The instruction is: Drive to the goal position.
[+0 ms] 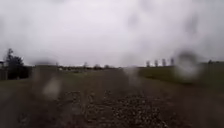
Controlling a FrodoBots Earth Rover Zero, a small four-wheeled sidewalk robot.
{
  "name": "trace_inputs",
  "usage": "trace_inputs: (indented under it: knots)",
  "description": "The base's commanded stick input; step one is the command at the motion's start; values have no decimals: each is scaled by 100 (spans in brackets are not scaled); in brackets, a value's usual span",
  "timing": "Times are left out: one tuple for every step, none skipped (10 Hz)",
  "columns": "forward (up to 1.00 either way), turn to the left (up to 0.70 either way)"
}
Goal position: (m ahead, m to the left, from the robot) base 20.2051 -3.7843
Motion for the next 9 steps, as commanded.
trace_inputs:
  knots:
    - [100,36]
    - [100,39]
    - [100,40]
    - [100,23]
    - [100,4]
    - [100,0]
    - [100,0]
    - [100,0]
    - [100,0]
